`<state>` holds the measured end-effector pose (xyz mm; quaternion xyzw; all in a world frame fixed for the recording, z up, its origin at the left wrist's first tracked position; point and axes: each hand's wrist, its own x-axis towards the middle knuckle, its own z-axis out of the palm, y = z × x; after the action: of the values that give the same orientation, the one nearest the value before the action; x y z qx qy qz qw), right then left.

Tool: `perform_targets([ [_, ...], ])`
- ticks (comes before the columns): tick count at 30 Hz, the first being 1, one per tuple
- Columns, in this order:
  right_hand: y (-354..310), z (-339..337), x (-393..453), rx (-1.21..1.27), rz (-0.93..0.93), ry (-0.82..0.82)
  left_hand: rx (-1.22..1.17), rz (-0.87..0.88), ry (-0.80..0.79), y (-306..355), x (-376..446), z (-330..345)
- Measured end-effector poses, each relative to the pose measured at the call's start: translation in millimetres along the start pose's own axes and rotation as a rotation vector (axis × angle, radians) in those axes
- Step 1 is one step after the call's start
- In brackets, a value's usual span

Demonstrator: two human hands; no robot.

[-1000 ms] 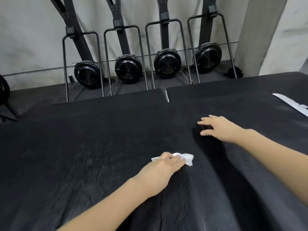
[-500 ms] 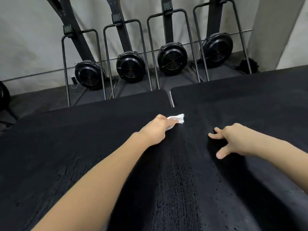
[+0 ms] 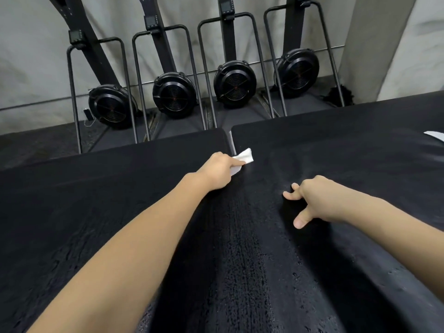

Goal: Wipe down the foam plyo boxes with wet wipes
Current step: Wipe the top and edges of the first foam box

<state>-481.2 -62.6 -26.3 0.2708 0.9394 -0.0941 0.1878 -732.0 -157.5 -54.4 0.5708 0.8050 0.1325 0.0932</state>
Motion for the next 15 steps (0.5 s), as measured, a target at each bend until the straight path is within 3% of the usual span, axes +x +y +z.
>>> perform_targets([
  [5, -2, 1, -2, -0.051, 0.004, -0.010, -0.112, 0.241, -0.150, 10, -44, 8],
  [7, -3, 1, -3, -0.050, 0.011, -0.012, -0.057, 0.199, -0.157, 6, -39, 7],
  [11, -3, 2, -2, -0.072, 0.018, -0.021, 0.135, 0.143, -0.024, 10, -13, 4],
  [15, -1, 5, 3, -0.036, 0.016, -0.014, 0.135, 0.037, 0.100, 22, 3, 6],
])
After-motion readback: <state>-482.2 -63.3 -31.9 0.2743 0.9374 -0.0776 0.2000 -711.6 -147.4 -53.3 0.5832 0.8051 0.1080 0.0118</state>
